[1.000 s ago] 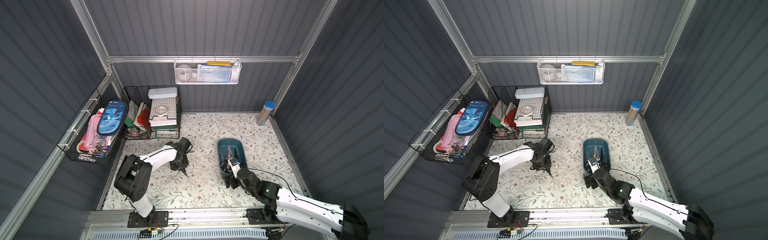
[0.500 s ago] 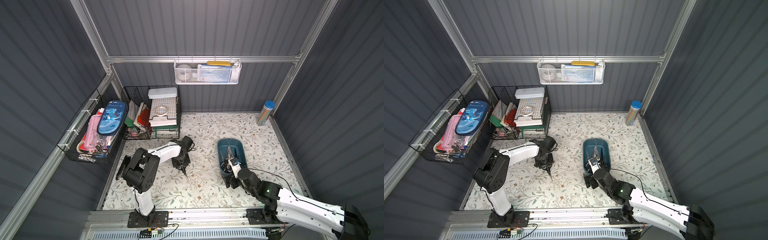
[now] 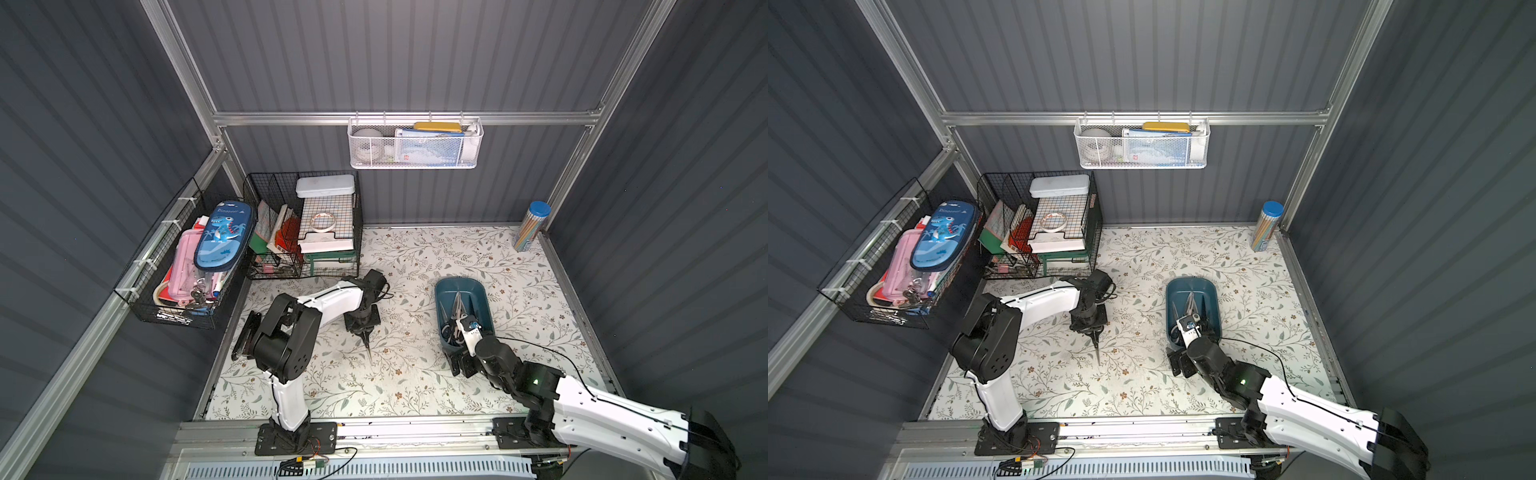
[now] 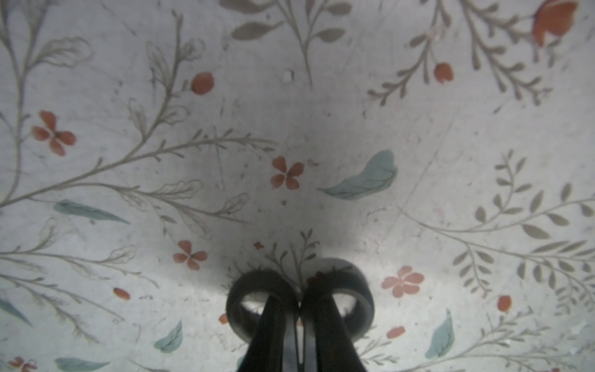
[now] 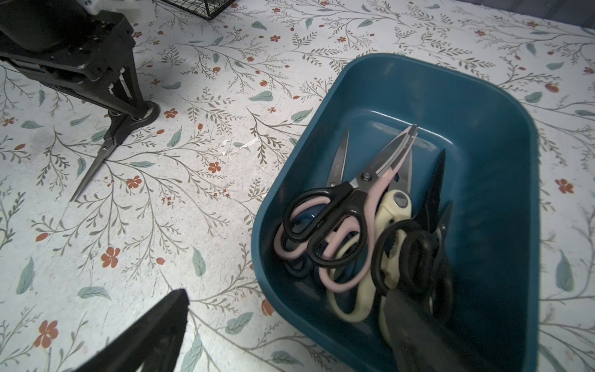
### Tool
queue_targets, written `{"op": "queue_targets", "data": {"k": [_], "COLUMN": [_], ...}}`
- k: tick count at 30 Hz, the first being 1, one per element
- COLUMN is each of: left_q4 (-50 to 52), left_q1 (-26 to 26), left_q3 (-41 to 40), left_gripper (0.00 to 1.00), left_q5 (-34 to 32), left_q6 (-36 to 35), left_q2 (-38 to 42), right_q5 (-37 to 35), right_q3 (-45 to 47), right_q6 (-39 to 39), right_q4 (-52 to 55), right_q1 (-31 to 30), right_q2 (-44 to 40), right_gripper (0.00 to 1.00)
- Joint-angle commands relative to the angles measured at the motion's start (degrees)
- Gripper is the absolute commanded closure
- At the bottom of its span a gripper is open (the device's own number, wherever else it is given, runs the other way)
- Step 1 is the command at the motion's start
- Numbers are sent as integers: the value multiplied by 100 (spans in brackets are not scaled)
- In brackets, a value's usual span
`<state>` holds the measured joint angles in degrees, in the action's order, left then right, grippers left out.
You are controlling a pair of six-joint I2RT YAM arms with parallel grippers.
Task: Put the scissors into the storage box
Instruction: Pick up the scissors from the center of the board, then place the scissors in the storage box.
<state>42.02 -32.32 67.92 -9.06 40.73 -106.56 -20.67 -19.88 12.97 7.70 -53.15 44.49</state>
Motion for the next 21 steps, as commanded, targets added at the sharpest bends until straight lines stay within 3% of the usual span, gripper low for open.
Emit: {"op": "queue_targets", "data": {"k": [1,6,12,17,21], "left_q4": [-157,-81,280,210,238], "left_q1": [-4,-151,-749,-1473,-1764], "left_q3": [21,466,1893,3306,4325], "left_gripper": [100,100,100,100,100], "left_q5": [-174,-83,239,648,988], "left_q6": [-319,-492,-555,-627,-587], "left_q2": [-188,115,-103,-824,-1551], "right_q5": [-78,-122,-1091,-1974,-2726], "right_q3": [-208,59,487,269,-554], "right_q6": [96,81,294,593,936], "right_q4": [380,446,413,702,1477], "right_q1": [-36,-47,-47,-38,-45], "right_q2": [-280,-1198,-2309,-2306,-2006], "right_gripper": [1,1,1,1,1]}}
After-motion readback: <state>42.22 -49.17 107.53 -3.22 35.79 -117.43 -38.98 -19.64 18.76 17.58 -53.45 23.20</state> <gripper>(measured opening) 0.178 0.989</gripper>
